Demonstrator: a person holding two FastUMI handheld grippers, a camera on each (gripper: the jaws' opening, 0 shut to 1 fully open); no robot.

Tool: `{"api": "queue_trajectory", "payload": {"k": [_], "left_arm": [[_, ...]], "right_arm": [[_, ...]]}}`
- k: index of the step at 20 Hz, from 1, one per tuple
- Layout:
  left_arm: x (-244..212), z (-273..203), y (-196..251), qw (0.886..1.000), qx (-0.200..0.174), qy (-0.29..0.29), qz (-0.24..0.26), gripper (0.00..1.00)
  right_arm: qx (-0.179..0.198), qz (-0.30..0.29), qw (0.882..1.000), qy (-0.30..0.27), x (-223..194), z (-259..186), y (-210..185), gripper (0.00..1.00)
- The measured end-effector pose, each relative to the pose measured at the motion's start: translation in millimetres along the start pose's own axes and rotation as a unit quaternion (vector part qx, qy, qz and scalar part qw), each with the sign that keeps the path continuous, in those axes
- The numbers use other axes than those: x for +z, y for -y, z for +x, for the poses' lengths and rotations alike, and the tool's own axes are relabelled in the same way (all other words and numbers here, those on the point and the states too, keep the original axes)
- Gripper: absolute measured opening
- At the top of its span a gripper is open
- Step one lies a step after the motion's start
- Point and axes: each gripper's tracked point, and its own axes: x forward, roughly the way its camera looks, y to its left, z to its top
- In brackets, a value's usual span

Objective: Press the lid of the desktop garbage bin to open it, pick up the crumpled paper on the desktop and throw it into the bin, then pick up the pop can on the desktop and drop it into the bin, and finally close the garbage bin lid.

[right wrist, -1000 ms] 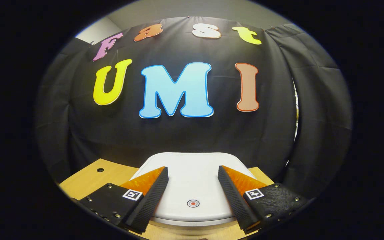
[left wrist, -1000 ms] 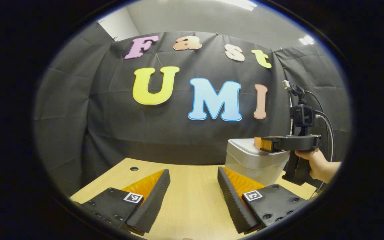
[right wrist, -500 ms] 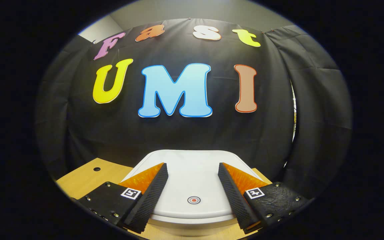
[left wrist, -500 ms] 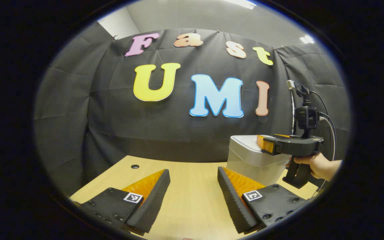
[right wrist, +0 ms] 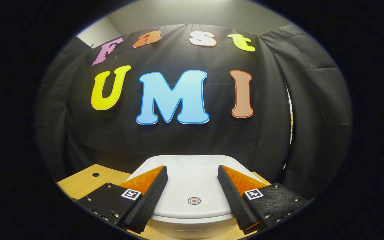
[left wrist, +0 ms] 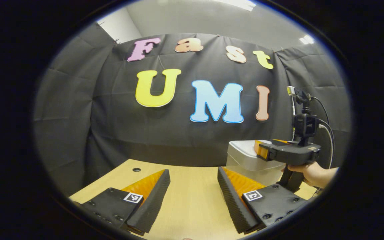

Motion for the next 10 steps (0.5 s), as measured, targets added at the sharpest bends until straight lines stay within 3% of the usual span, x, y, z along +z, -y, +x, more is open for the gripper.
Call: {"api": "queue_trajectory", "payload": {"k": [10], "left_arm": [[-12, -19, 7, 0.998, 0.051, -0.021, -0.006, 0.94]], "right_arm": [[0.034, -0.003, 0.999, -0.023, -2, -18, 1, 0.96]]}}
